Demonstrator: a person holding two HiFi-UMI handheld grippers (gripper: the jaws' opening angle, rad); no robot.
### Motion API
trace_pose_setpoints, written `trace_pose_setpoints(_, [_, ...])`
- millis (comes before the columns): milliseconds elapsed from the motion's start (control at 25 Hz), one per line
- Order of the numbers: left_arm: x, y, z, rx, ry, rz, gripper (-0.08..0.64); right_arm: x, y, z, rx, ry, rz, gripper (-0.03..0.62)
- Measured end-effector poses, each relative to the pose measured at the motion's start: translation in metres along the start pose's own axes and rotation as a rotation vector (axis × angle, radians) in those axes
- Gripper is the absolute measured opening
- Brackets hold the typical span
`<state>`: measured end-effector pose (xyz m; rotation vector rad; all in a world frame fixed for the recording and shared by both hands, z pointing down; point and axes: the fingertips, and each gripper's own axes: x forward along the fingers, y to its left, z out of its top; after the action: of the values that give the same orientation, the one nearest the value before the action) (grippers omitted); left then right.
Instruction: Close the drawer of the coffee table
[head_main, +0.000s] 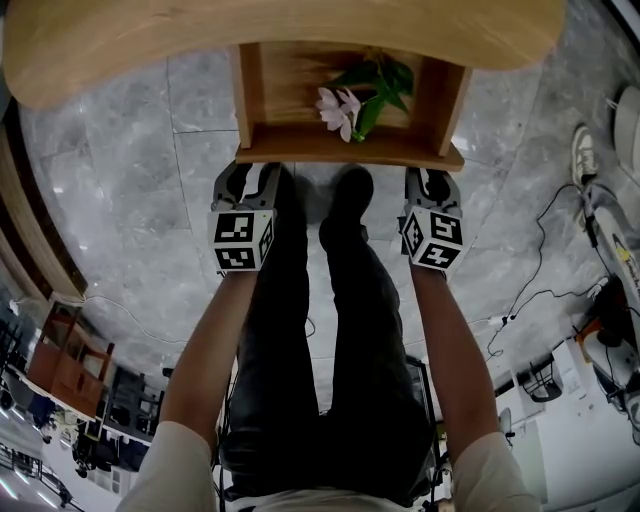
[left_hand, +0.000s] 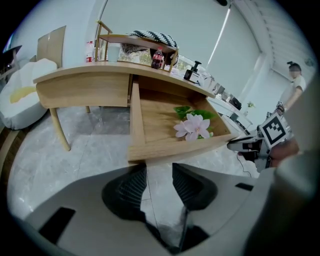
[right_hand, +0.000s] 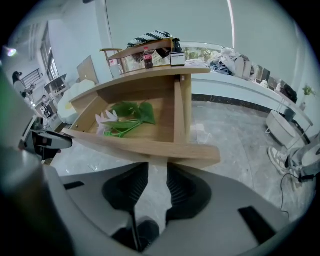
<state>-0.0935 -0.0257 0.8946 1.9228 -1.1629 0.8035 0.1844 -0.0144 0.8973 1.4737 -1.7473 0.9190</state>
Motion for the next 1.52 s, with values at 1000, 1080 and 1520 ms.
trace_pose_setpoints(1000, [0.008,0.001,0.071,0.038,-0.118,0.056,0.163,0.003,-0.004,0.066,-0.034,-0.103,-0.014,0.132])
trace_pose_setpoints(1080, [0.008,0.001,0.074,0.041,-0.129,0.065,0.163,0.003,-0.005,0.070,-0.050,-0.112,-0.010,0.132])
trace_pose_setpoints(1520, [0.013,0.005,0.091,0.054,-0.177,0.081,0.163,0.007,-0.006,0.086,-0.075,-0.159,-0.011,0.137])
